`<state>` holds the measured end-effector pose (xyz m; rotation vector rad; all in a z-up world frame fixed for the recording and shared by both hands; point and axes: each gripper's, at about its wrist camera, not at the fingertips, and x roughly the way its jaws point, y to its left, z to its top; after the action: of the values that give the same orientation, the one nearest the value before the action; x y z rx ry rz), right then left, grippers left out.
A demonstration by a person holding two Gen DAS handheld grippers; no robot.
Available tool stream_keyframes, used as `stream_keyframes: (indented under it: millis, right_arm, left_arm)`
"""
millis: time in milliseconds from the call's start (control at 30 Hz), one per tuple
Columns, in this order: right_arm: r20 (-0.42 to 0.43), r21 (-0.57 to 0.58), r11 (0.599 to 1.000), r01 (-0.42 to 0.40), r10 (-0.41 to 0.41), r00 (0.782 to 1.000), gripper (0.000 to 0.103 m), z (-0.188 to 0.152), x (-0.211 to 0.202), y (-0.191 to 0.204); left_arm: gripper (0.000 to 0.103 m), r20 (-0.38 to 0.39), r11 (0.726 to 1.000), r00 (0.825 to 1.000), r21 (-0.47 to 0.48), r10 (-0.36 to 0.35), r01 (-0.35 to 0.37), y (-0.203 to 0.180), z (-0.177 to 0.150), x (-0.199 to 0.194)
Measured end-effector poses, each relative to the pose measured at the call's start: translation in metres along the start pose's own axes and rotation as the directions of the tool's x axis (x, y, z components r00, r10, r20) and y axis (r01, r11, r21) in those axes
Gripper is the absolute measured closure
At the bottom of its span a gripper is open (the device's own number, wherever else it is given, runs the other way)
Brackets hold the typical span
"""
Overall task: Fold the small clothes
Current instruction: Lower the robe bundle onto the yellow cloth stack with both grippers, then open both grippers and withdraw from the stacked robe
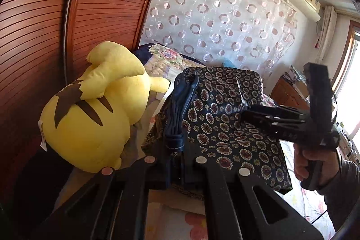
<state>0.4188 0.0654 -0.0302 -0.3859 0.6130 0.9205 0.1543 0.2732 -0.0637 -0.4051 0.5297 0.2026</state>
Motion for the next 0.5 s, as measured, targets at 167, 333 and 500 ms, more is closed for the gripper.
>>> stream_keyframes:
  millis: [167, 333, 500]
  right_arm:
    - [-0.002, -0.017, 0.999, 0.031, -0.031, 1.0, 0.056, -0.003, 0.007, 0.0]
    - [0.026, 0.007, 0.999, 0.038, -0.039, 0.999, 0.056, -0.004, -0.016, 0.006]
    - [0.07, 0.031, 0.998, 0.051, -0.053, 0.996, 0.056, -0.024, -0.046, 0.02]
  left_arm:
    - [0.088, -0.01, 0.998, 0.999, 0.042, 0.038, -0.037, -0.005, 0.002, -0.007]
    - [0.058, -0.003, 0.992, 0.997, 0.1, 0.074, -0.073, -0.01, 0.001, -0.019]
    - [0.022, 0.02, 0.986, 0.995, 0.137, 0.095, -0.097, -0.015, -0.003, -0.036]
